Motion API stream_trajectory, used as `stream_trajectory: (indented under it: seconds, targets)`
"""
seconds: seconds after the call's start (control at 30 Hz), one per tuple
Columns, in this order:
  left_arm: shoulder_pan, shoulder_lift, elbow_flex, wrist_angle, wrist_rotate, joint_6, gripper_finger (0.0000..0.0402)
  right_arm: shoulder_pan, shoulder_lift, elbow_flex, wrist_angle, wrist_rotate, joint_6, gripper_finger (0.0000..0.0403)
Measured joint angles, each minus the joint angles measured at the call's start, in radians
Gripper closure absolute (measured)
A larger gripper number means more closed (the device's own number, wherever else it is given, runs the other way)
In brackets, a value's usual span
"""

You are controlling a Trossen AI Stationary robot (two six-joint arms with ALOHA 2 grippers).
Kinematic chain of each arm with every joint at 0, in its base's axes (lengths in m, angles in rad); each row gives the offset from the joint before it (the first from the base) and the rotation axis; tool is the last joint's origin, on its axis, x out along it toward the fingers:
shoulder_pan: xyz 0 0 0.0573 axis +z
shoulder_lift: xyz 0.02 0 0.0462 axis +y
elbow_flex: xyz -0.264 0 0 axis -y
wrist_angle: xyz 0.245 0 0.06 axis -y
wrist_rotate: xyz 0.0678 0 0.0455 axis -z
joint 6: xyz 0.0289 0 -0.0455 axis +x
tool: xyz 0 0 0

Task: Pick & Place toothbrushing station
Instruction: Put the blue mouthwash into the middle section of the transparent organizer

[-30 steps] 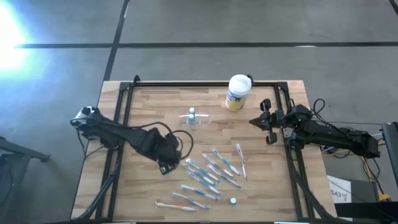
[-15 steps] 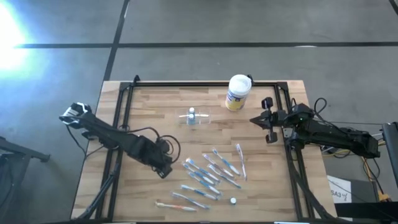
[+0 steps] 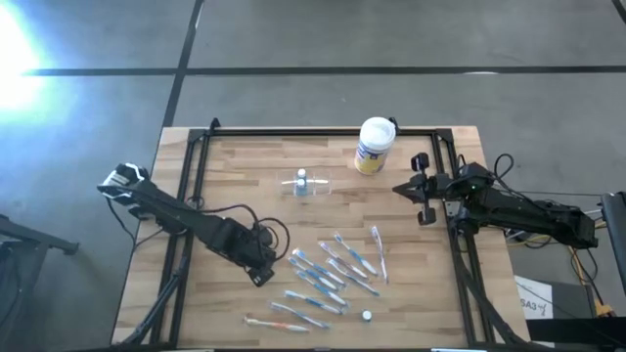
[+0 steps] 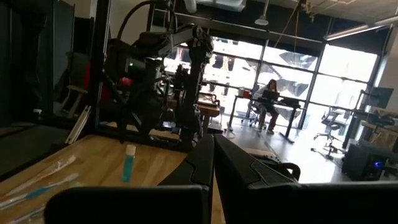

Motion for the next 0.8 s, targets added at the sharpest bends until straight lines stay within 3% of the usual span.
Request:
stream_trajectory:
  seconds: [0.8]
  targets:
    - [0.013,0.058,0.0,-0.001,0.017,0.084,0.017,0.0,0.0,0.0,-0.007,0.0,0.003,0.0394]
